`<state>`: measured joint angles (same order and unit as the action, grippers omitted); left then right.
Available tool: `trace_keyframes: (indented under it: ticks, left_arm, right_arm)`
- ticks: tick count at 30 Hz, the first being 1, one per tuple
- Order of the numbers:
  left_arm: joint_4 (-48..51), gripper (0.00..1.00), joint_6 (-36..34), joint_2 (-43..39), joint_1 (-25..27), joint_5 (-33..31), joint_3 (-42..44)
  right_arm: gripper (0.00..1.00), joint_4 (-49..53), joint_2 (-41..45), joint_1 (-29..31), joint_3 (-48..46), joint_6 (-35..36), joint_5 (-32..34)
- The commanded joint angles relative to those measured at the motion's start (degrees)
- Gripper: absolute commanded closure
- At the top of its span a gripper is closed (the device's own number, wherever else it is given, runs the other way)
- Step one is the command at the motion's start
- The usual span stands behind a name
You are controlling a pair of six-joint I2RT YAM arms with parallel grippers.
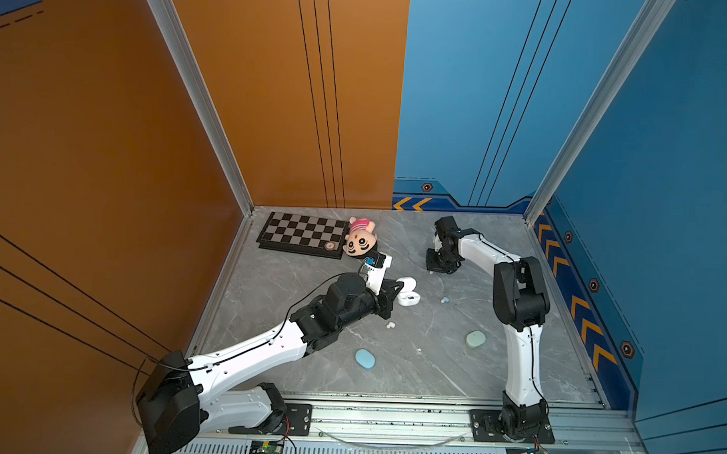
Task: Insert the wireless bluetooth earbuds into the charging case
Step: 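Lower the right gripper onto the white earbud and close on it, then carry the earbud with the right gripper over the open case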
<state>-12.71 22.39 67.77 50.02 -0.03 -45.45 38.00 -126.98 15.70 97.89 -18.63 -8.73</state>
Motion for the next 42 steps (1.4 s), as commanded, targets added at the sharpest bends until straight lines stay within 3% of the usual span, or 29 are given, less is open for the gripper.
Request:
trace_keyframes:
  ticks: [1, 11, 22, 32, 42]
  left_arm:
    - [-1.5, 1.00, 0.6, 0.9, 0.7, -1.1, -1.3]
    - [-3.1, 1.00, 0.6, 2.2, 0.8, -5.6, -0.4]
    - [-11.6, 1.00, -5.0, 6.5, -0.1, -16.5, 2.2]
    - [-14.1, 1.00, -7.8, 10.0, -2.4, -11.5, -1.3]
    - [-14.1, 1.00, -10.9, 11.2, -0.3, -10.1, -5.2]
  right_arm:
    - [0.76, 1.9, -1.2, 0.0, 0.1, 1.2, 2.0]
    - [0.87, 1.9, 2.0, 0.1, 0.7, 0.9, 0.4]
    - [0.89, 3.6, 22.7, 0.9, -8.2, -3.8, -4.8]
    - [0.88, 5.9, 44.7, 7.6, -19.1, -6.8, -8.3]
    - [0.87, 6.5, 51.5, 11.3, -20.7, -6.4, -11.5]
